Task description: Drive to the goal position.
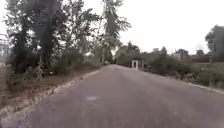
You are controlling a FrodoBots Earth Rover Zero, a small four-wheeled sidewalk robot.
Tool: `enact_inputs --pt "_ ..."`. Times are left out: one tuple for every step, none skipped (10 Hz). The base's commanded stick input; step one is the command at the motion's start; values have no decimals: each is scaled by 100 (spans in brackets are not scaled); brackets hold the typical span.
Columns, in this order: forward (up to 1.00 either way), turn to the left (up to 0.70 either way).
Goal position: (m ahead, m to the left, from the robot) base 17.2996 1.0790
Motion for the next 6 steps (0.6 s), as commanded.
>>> enact_inputs --pt "70 0" --pt "70 0" --pt "70 0" --pt "70 0" --pt "70 0" --pt "70 0"
